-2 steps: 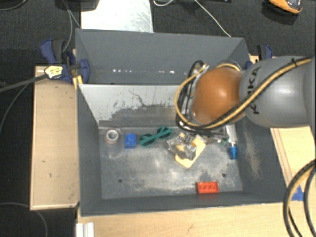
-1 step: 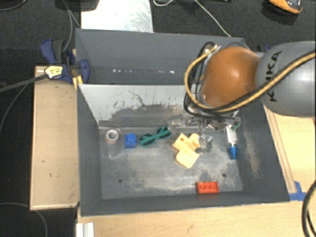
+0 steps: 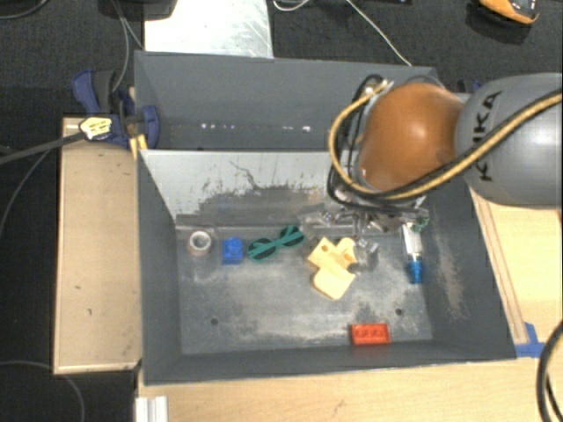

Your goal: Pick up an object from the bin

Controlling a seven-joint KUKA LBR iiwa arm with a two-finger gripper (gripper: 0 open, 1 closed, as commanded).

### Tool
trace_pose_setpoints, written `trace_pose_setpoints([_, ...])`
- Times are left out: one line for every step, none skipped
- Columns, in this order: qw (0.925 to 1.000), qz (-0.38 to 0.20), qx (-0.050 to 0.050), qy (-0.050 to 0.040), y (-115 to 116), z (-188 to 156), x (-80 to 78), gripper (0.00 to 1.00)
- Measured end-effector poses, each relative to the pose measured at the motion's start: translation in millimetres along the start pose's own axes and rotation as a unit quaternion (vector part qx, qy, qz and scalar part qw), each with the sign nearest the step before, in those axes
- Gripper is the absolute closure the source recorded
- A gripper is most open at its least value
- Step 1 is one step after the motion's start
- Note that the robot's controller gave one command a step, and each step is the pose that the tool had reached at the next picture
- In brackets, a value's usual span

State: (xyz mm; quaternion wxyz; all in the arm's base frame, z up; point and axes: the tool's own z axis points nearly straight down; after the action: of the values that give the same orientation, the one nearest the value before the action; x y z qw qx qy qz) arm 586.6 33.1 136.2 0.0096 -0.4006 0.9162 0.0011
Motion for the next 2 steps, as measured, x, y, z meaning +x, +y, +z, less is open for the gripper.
trace_pose_setpoints([1.0000,0.006,0.002,-0.0035,-3,-10,-5.1,0.00])
trace_pose_setpoints([0.9998,0.017,0.002,-0.0039,-5,-22,-4.6,0.00])
